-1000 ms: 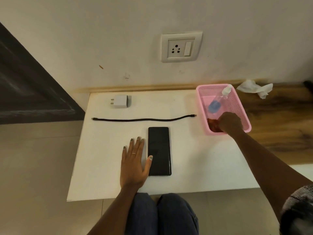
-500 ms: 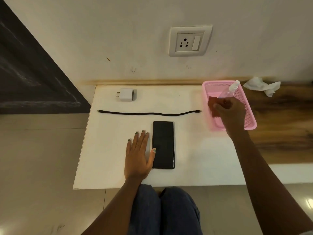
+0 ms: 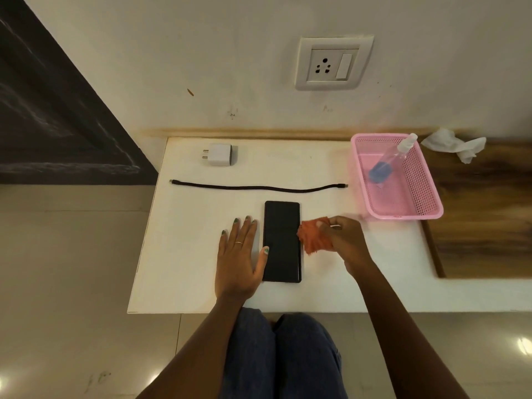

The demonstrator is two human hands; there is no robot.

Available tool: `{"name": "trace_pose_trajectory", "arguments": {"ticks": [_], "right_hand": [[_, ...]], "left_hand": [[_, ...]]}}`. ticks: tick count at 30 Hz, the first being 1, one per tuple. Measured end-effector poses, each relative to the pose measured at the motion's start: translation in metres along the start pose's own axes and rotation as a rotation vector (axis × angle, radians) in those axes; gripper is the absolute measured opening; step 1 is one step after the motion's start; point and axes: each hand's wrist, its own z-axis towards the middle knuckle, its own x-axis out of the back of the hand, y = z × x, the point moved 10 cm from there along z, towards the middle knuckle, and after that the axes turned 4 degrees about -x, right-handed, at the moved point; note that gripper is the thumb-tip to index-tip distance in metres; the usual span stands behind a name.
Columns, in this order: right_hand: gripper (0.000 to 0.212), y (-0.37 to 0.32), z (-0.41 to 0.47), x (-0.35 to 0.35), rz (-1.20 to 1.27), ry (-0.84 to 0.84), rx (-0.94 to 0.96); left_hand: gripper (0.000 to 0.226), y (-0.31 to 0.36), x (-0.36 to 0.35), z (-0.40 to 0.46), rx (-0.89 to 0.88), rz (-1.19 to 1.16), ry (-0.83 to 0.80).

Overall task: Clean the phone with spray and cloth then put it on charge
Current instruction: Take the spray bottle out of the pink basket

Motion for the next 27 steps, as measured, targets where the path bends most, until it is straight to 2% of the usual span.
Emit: {"name": "trace_pose_trajectory", "arguments": {"ticks": [2, 5, 11, 16, 19, 23, 25, 27], "right_hand": [[0.032, 0.018, 0.0, 0.002, -0.027, 0.022, -0.044], [0.032, 0.034, -0.003, 0.009, -0.054, 0.077, -0.073], [0.032, 0.029, -0.003, 0.019, -0.312, 0.18, -0.063], [0.035, 0.027, -0.011, 0.023, -0.36, 0.236, -0.039], [0.031, 0.007, -0.02, 0.037, -0.292, 0.385, 0.076], [0.018, -0.049, -0.033, 0.069, -0.219, 0.641, 0.39], [0.025, -0.07, -0.026, 0.09, -0.195, 0.746, 0.442], [0.039, -0.085, -0.011, 0.111, -0.224, 0.836, 0.417]], "left_hand": [[0.061, 0.0, 0.0, 0.0, 0.003, 0.002, -0.001], [0.061, 0.001, 0.0, 0.001, 0.006, -0.002, -0.002], [0.062, 0.0, 0.0, 0.001, 0.011, 0.006, -0.009], [0.062, 0.001, 0.0, 0.001, 0.01, 0.011, -0.011], [0.062, 0.001, -0.001, 0.001, 0.01, 0.005, -0.011], [0.062, 0.001, 0.001, 0.0, 0.005, -0.01, -0.001], [0.062, 0.002, 0.001, 0.0, 0.001, -0.012, 0.0], [0.062, 0.003, 0.002, 0.0, 0.0, -0.009, 0.003]]}}
